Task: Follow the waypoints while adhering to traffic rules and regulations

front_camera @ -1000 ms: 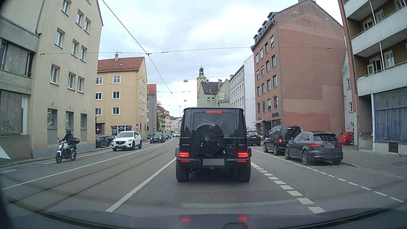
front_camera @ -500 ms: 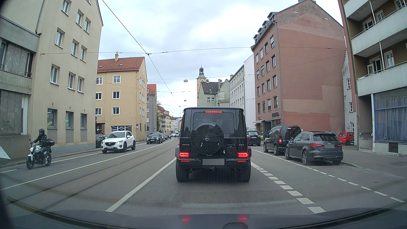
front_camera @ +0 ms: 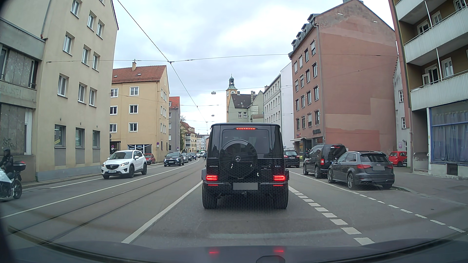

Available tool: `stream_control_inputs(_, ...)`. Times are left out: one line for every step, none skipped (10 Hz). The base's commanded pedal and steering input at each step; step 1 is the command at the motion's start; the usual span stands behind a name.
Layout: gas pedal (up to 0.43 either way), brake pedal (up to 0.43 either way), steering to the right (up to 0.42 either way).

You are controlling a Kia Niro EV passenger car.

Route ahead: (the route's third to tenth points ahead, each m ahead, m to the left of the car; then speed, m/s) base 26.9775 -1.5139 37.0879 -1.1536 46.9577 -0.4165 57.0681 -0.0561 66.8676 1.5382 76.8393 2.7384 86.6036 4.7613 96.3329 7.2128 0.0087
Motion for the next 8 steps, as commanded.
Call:
stream_control_inputs(0.000, 0.207, -0.010)
stream_control_inputs(0.000, 0.207, -0.010)
stream_control_inputs(0.000, 0.207, -0.010)
stream_control_inputs(0.000, 0.207, -0.010)
stream_control_inputs(0.000, 0.207, -0.010)
stream_control_inputs(0.000, 0.207, -0.010)
stream_control_inputs(0.000, 0.207, -0.010)
stream_control_inputs(0.000, 0.207, -0.010)
